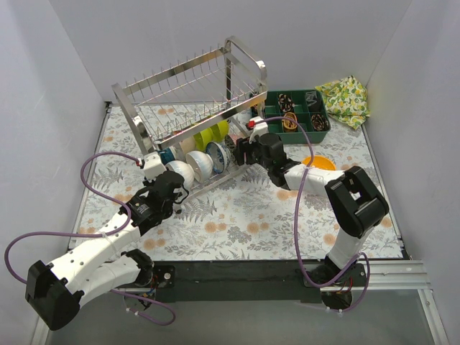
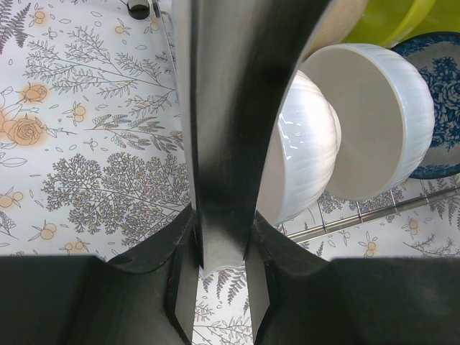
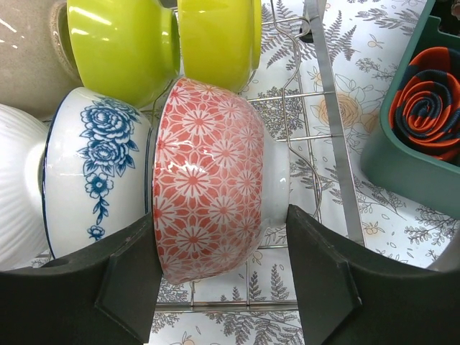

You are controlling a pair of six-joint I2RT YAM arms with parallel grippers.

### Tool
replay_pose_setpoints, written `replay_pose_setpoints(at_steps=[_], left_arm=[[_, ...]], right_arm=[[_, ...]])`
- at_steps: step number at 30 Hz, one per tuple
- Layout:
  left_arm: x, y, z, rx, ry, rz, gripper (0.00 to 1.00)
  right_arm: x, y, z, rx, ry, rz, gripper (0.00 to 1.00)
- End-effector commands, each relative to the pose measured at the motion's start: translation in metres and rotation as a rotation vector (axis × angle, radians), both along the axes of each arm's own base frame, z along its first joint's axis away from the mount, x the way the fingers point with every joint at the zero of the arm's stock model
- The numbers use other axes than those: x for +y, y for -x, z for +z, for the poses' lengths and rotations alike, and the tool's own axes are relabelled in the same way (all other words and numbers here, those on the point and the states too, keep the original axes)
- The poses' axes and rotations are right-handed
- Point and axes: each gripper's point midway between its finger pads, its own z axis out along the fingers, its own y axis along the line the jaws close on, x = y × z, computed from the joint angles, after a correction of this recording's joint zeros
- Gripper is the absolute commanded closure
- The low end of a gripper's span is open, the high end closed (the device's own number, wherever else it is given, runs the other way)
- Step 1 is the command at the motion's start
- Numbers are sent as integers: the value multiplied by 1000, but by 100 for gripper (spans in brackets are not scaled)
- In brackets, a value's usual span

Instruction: Unload the bowls from the dish rack

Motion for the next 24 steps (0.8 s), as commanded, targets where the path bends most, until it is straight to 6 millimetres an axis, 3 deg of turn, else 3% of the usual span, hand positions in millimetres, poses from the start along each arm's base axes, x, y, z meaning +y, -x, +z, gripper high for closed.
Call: replay_pose_setpoints(at_steps=[1, 8, 14, 19, 24], left_arm=[[8, 1, 7, -29, 6, 31, 100], [8, 1, 9, -34, 9, 29, 100], [7, 2, 10, -38, 14, 26, 100], [6, 2, 10, -36, 15, 21, 100], [7, 2, 13, -44, 22, 21, 100]], right_arm=[[13, 1, 73, -161, -97, 35, 96], [10, -6, 103, -230, -104, 7, 99], [6, -2, 112, -243, -88, 12, 99], [5, 4, 114, -230, -89, 25, 99], [-6, -1, 102, -201, -58, -40, 99]])
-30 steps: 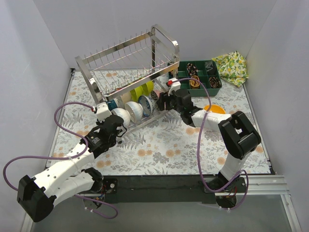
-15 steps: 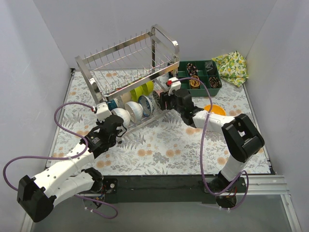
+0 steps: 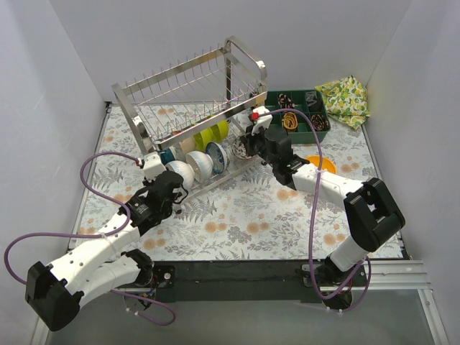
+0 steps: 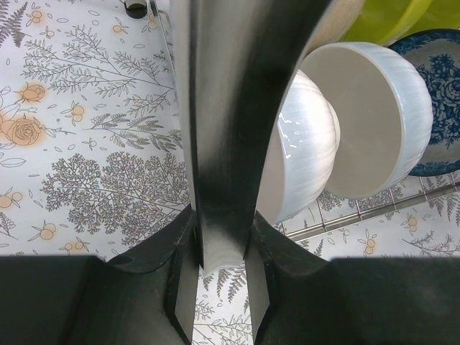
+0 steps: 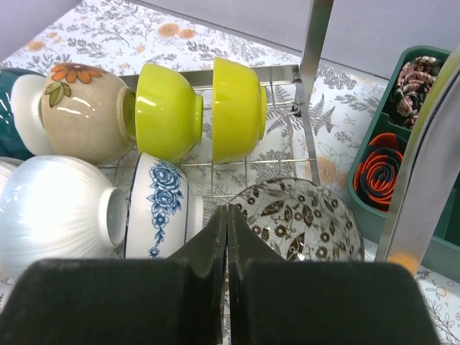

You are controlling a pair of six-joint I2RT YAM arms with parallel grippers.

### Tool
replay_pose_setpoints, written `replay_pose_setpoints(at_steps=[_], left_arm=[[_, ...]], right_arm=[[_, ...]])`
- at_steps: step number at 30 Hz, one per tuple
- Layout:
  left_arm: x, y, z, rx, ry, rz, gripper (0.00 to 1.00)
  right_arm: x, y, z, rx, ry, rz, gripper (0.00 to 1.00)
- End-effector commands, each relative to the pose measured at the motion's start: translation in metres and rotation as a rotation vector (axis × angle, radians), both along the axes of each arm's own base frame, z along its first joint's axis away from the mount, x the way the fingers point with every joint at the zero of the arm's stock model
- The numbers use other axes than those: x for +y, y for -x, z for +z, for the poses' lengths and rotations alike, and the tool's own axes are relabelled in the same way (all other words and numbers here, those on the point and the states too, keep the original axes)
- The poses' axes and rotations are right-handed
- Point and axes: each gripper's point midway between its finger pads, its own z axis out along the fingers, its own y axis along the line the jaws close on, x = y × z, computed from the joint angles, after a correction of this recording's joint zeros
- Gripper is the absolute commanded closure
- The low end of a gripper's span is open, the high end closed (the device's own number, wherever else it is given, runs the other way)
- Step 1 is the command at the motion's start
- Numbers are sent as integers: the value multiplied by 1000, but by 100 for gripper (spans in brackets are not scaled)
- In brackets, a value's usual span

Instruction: Unload the bowls from the dish rack

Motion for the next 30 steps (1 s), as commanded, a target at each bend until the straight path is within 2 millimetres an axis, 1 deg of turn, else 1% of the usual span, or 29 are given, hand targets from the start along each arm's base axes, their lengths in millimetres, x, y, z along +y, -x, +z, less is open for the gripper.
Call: replay_pose_setpoints(at_steps=[1, 3, 4, 5, 7, 8, 9, 12, 13, 14, 15, 17, 20, 24, 30], left_arm=[[8, 1, 12, -45, 16, 33, 100], [8, 1, 11, -44, 19, 31, 99], [7, 1, 12, -44, 19, 29, 98], [7, 1, 11, -44, 20, 28, 98], [7, 1, 11, -41, 18, 28, 98], [7, 1, 12, -43, 19, 27, 98], [7, 1, 12, -44, 22, 27, 98], [6, 1, 10, -41, 22, 23, 98], [5, 0, 11, -41, 20, 22, 98], [5, 0, 11, -39, 20, 21, 98], [5, 0, 10, -38, 21, 20, 98], [5, 0, 9, -35, 20, 18, 98], [4, 1, 9, -35, 22, 16, 98], [2, 1, 12, -43, 37, 8, 98], [1, 2, 15, -53, 50, 1, 98]], right_arm=[[-5, -6, 18, -23, -19, -60, 99], [-11, -8, 12, -3, -7, -95, 98], [-13, -7, 7, 21, -6, -107, 94], [-17, -7, 2, 37, -1, -127, 86], [-23, -5, -4, 65, -3, -161, 81], [-29, -4, -11, 91, -2, -197, 77], [-33, -3, -14, 109, -5, -218, 75], [-43, -1, -23, 173, -22, -289, 72], [-44, 0, -23, 185, -34, -304, 72], [-47, 1, -27, 215, -51, -329, 70], [-47, 1, -28, 225, -62, -341, 69], [-49, 0, -35, 259, -69, -381, 67], [-53, 2, -45, 310, -102, -431, 67], [-54, -1, -47, 337, -129, -472, 67], [-62, -1, -38, 322, -149, -515, 66]])
